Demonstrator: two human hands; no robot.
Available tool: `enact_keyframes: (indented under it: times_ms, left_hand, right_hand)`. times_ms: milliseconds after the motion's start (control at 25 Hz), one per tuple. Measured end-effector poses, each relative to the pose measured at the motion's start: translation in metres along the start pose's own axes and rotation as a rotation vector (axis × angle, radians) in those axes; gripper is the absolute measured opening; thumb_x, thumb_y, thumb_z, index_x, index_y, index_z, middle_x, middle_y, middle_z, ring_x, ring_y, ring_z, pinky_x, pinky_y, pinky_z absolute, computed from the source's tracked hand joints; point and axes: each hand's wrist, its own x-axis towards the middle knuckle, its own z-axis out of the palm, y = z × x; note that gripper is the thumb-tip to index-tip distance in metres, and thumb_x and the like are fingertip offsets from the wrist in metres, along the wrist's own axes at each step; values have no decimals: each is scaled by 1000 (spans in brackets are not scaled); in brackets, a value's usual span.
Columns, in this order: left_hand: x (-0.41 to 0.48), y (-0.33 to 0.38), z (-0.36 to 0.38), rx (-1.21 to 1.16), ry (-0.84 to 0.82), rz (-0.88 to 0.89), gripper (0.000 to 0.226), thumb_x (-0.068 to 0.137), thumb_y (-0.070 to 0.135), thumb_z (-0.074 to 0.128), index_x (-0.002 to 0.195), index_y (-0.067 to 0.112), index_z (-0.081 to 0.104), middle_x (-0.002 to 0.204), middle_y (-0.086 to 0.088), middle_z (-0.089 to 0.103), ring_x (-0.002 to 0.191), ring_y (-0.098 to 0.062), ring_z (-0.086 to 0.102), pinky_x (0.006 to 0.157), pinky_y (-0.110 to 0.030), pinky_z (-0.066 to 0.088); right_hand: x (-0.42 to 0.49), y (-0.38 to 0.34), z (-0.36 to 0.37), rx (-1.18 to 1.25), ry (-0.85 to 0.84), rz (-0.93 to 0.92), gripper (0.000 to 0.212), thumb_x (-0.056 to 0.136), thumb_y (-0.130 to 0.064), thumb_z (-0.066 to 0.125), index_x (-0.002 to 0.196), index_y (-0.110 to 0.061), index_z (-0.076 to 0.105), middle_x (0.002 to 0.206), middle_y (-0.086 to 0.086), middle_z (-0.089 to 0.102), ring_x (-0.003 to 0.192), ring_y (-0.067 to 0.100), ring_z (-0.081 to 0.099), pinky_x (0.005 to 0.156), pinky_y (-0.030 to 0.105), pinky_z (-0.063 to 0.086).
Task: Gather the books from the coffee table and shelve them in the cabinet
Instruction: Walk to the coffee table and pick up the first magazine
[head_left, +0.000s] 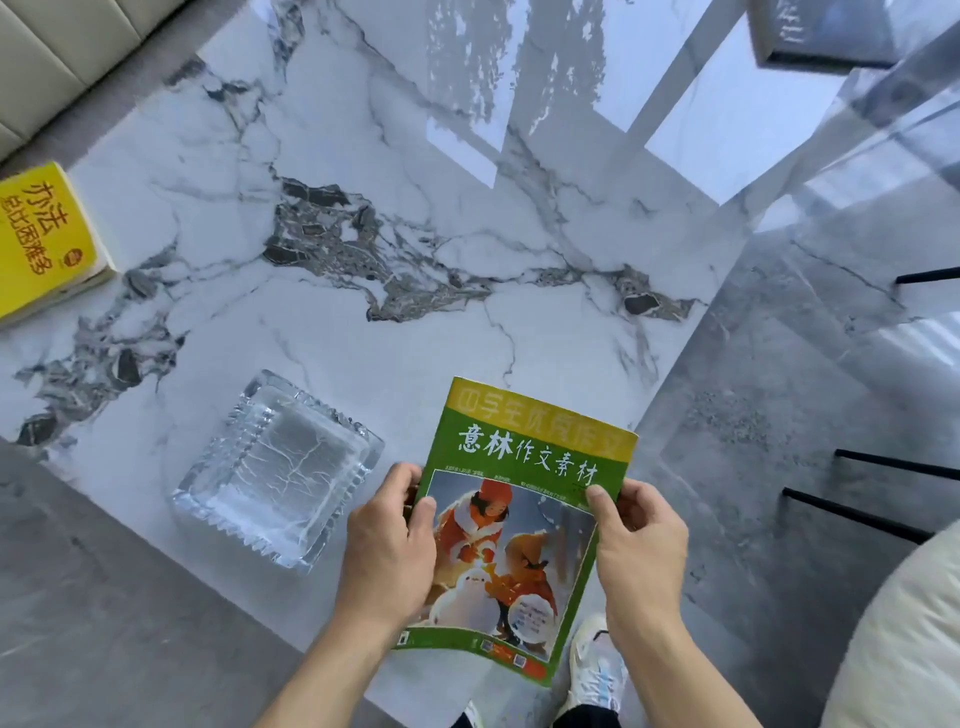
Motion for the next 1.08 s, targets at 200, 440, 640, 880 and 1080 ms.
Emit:
enact_keyframes:
  times_ms: [200, 440, 640, 880, 1080]
  left_hand:
    - [1, 79, -24, -230, 110, 24, 17, 102, 16, 48, 101, 25, 62, 89, 9, 75, 83, 3, 68, 57, -8, 51]
    - [23, 200, -22, -407, 242, 30, 20, 102, 16, 48, 101, 29, 63, 90, 3, 77, 82, -6, 72, 61, -18, 58]
    - [49, 288, -9, -534, 383, 24, 25, 100, 8, 51, 98, 27, 68, 92, 3, 79, 90, -19, 74, 76, -32, 58]
    - [90, 336, -14, -664, 488, 24, 25, 100, 8, 50, 100, 26, 68, 93, 4, 80, 89, -15, 75, 78, -34, 59]
    - [144, 337, -37, -762, 591, -60, 27, 100, 8, 51, 97, 29, 69, 91, 4, 80, 89, -19, 74, 84, -43, 59]
  right_hand:
    - [25, -102, -13, 116, -112, -144, 12, 94, -11, 67, 85, -19, 70, 79, -4, 76, 72, 7, 68, 70, 23, 54]
    - [88, -224, -50, 249, -306, -256, 12, 94, -13, 66, 89, -20, 74, 81, -10, 80, 74, 4, 72, 72, 20, 60]
    - [148, -316, -72, 209, -479, -322, 13, 96, -13, 63, 90, -14, 75, 79, -5, 80, 70, 4, 70, 64, 16, 56]
    - [197, -394, -46, 109, -632, -394, 18, 98, -10, 59, 92, -16, 75, 79, -8, 81, 68, 0, 71, 60, 10, 52]
    - [217, -440, 21, 47, -710, -409, 20, 97, -2, 58, 95, -13, 75, 86, 0, 82, 70, 3, 74, 62, 13, 56]
